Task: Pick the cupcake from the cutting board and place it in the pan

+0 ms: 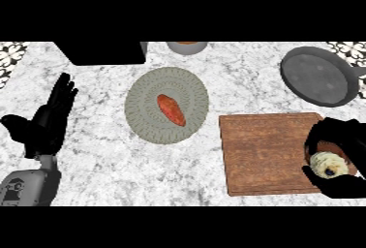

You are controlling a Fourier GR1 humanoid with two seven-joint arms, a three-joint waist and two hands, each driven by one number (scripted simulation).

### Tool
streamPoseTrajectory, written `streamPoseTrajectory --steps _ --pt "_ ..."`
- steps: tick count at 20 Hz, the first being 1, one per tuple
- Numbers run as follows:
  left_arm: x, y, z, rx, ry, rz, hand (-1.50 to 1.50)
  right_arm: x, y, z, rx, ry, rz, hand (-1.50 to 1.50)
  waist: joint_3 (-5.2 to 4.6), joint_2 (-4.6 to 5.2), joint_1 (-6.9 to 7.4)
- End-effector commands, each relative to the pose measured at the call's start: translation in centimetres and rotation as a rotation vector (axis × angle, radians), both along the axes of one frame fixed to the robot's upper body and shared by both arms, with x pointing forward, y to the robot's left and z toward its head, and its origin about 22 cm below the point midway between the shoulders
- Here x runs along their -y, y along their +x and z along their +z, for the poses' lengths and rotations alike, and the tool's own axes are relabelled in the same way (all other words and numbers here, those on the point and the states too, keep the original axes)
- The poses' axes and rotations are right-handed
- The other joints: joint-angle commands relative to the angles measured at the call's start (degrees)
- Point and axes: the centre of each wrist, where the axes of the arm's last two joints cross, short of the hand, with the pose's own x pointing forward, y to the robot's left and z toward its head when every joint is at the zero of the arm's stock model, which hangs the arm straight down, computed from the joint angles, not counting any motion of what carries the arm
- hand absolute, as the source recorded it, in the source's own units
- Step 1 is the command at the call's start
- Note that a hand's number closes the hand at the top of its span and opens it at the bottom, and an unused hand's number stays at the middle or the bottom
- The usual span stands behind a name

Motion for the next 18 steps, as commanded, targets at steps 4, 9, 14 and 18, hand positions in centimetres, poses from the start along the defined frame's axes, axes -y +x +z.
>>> streamPoseTrajectory --steps 4,9,14,18 --pt "0.1 1.7 1.4 0.014 -0.002 -0.035 0.00 1.9 2.9 4.4 0.020 0.287 -0.100 1.50 0.04 0.57 1.76" --pt "1.2 0.6 -0.5 0.018 -0.004 -0.050 0.00 6.1 6.4 3.4 0.003 0.435 -0.202 1.50 0.08 0.63 2.26" --pt "1.4 1.5 1.0 0.020 -0.002 -0.069 0.00 10.6 11.0 3.6 0.047 0.304 -0.294 1.50 0.15 1.05 3.59" --pt "3.1 1.3 0.8 0.011 -0.009 -0.102 0.00 13.6 12.7 2.8 0.083 0.304 -0.341 1.50 0.26 1.58 4.98"
